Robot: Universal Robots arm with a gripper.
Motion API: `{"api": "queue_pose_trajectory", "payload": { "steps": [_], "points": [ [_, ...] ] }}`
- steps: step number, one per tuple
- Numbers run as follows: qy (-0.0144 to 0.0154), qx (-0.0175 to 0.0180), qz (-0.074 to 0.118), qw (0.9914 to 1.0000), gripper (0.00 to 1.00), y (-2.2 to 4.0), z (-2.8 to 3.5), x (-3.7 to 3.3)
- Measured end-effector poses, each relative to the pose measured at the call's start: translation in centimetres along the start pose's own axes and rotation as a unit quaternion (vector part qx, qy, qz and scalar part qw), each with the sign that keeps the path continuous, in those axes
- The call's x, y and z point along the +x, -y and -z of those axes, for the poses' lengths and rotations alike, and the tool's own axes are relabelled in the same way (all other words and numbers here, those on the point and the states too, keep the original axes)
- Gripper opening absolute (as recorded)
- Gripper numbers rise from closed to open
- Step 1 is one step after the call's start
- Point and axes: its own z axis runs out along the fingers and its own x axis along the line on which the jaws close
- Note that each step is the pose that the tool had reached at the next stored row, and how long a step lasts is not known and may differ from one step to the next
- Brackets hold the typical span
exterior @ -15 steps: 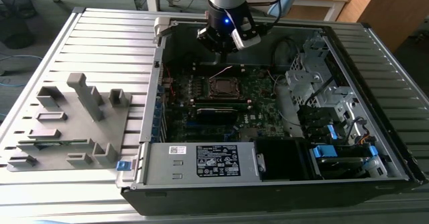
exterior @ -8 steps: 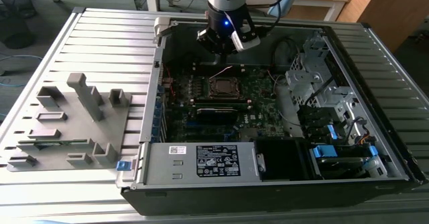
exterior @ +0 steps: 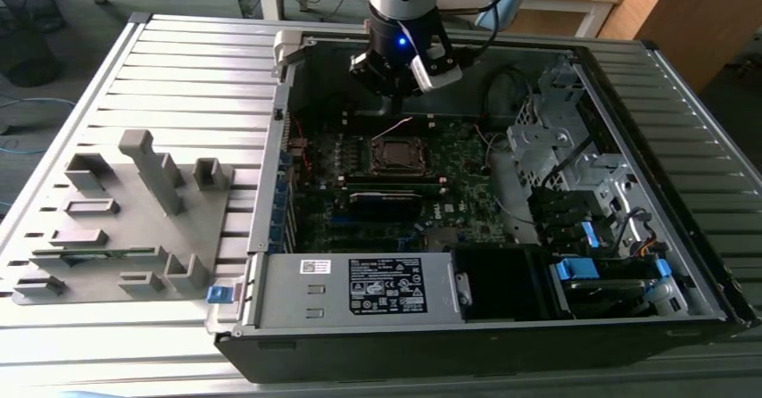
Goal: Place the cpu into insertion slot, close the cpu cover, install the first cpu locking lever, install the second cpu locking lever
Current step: 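Install the first cpu locking lever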
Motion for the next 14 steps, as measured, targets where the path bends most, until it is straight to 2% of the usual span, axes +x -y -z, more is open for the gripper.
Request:
{"api": "queue_pose_trajectory", "payload": {
  "steps": [4, 9, 14],
  "points": [
    [0.0004, 0.0000, 0.000, 1.00000, 0.10, 0.03, -0.21, 0.02],
    [0.0022, -0.0001, 0.000, 1.00000, 0.10, 0.14, -0.96, 0.09],
    [0.0027, -0.0010, 0.000, 1.00000, 0.10, 0.23, -1.64, 0.19]
  ]
}}
